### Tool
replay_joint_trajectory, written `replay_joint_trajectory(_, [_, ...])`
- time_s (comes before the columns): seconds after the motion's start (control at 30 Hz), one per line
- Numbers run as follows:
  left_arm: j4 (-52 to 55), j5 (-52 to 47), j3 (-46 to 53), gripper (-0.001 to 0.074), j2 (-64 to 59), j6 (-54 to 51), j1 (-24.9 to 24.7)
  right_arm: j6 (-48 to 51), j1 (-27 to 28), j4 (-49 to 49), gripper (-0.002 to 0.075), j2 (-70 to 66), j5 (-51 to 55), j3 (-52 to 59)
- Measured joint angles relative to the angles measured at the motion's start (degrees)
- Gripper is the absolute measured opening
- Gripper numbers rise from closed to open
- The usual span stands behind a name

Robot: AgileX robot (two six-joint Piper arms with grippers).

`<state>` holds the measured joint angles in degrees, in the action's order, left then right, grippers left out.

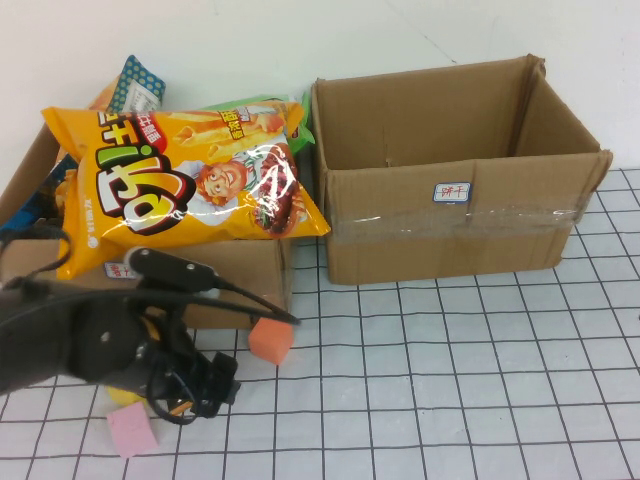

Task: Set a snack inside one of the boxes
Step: Pick up the biscuit

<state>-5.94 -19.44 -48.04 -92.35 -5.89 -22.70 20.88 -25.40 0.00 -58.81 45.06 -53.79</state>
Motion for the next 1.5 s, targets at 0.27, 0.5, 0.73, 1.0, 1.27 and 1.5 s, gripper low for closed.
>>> replay_joint_trajectory(0.27, [5.02, 0.52, -3.99, 0.0673, -7.65, 0.84, 0.0, -0.57, 0.0, 0.0, 0.001, 0.0, 2.21, 0.0])
replay_joint_trajectory(0.5, [13.69, 0.61, -4.36, 0.0645, -8.31, 6.32, 0.0, -1.35, 0.0, 0.0, 0.001, 0.0, 2.45, 0.0])
replay_joint_trajectory(0.73, [17.76, -1.27, -4.36, 0.0388, -8.31, 7.19, 0.0, -1.46, 0.0, 0.0, 0.001, 0.0, 2.45, 0.0])
replay_joint_trajectory(1.0, [16.26, -3.1, -4.86, 0.0146, -8.31, 7.27, 0.0, -1.46, 0.0, 0.43, 0.001, 0.0, 2.45, 0.0])
replay_joint_trajectory(1.27, [11.85, -9.73, -5.14, 0.0131, -5.95, 7.27, -3.52, -1.6, 0.0, 0.52, 0.001, 0.0, 2.45, 0.0])
replay_joint_trajectory(1.5, [10.8, -18.45, -10.96, 0.0122, -0.52, 7.17, -14.9, -1.75, 0.0, 0.52, 0.0007, 0.0, 2.07, 0.0])
